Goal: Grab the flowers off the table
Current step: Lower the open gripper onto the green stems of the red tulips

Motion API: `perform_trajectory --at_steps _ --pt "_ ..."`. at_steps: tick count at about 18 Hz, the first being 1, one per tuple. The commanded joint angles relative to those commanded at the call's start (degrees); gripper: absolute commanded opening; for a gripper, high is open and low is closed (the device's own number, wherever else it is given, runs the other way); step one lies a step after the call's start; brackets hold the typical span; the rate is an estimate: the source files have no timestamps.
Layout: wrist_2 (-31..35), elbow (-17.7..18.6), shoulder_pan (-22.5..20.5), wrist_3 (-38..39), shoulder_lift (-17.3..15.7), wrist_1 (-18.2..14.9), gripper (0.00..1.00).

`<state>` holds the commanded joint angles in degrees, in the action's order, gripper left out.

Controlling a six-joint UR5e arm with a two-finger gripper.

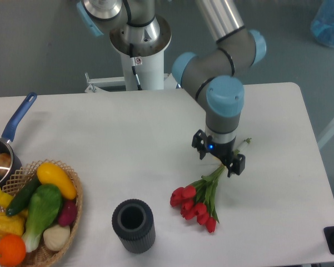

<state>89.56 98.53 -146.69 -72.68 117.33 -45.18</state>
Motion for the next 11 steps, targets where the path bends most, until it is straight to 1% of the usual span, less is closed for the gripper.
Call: perform_trajectory --at_steps 3,5,6,8,9,11 --pt "0.00 -1.32 0.09 0.09 2.19 0.00 1.00" --pt "0.00 -1.41 0.78 0.09 2.82 0.09 1.00" --pt "0.00 -1.41 1.05 0.09 2.90 0.09 0.98" --pt "0.00 -1.32 1.14 0.17 3.17 0.00 0.83" --pt "0.00 -1.32 1.14 0.17 3.26 0.00 0.69" --pt "0.00 -1.24 1.14 0.09 3.17 -0.09 0.53"
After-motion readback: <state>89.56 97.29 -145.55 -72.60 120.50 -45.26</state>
